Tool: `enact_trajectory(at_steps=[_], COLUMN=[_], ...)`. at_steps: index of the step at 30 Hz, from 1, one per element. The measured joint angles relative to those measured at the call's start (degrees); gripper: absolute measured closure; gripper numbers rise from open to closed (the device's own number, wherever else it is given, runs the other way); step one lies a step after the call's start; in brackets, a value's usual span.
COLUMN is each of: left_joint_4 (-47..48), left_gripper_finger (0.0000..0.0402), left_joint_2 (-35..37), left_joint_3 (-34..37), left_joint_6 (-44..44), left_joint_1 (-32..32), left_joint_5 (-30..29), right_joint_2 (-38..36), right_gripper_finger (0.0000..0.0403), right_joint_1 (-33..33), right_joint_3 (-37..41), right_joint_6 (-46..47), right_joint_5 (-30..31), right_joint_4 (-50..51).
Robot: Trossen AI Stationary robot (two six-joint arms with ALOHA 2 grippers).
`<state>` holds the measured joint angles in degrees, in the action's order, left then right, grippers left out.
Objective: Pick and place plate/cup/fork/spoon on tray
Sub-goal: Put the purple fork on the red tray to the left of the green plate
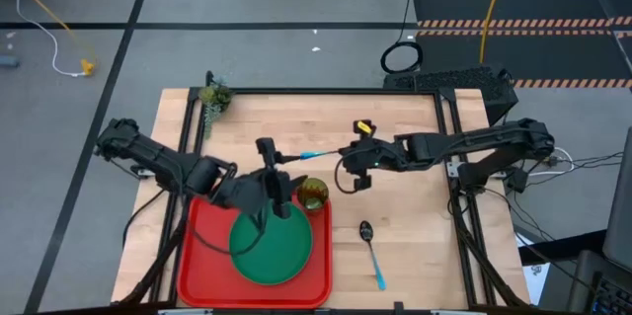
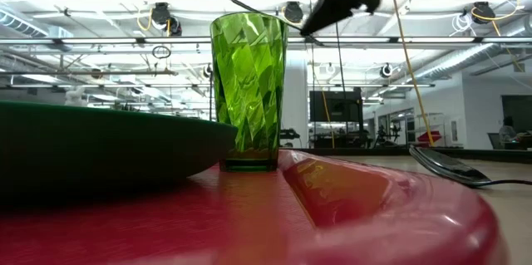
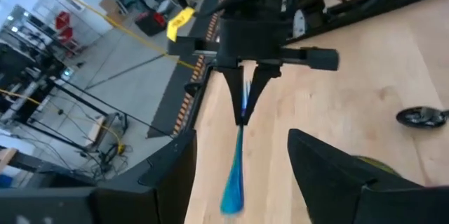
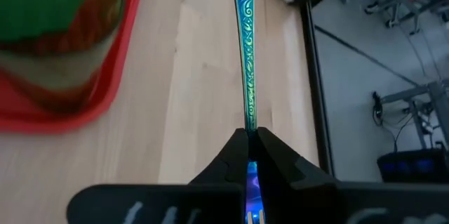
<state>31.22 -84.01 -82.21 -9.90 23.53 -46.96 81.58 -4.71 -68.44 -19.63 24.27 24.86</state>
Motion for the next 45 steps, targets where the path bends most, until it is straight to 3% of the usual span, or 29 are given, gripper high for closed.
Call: enact_trajectory(at_steps=[6, 12, 20, 25, 35, 39, 45], left_joint_4=[1.5, 2.05, -1.0, -7.84, -7.31, -6.98, -7.35], left_gripper_finger=[0.0174, 0.0174, 0.0174, 0.0174, 0.0175, 0.02, 0.0271], left_joint_2=[0.0, 0.0, 0.0, 0.0, 0.07, -1.04, -2.29], left_joint_3=[0.7, 5.08, 8.94, 11.36, 11.54, 11.55, 11.63], left_joint_6=[-0.02, 0.03, 0.82, -1.85, -1.62, -1.54, -3.01], left_joint_1=[-3.68, -6.8, -9.97, -11.13, -13.04, -13.66, -13.77], left_joint_5=[4.76, 5.42, 5.86, 9.91, 10.21, 10.42, 10.41], right_joint_2=[5.75, 7.89, 8.13, 8.37, 8.37, 8.37, 8.37], right_gripper_finger=[0.0403, 0.0403, 0.0403, 0.0403, 0.0403, 0.0403, 0.0403], right_joint_1=[-1.67, -3.75, -5.2, -5.4, -5.82, -5.8, -5.84], right_joint_3=[-5.5, -7.26, -7.3, -7.23, -7.22, -7.13, -7.08], right_joint_6=[-1.38, -3.7, -5.39, -6.62, -6.73, -6.74, -6.81], right_joint_5=[5.55, 11.96, 13.24, 13.27, 13.7, 14.1, 15.39], right_joint_4=[-0.17, -1.93, -7.04, -6.8, -6.98, -6.59, -6.16])
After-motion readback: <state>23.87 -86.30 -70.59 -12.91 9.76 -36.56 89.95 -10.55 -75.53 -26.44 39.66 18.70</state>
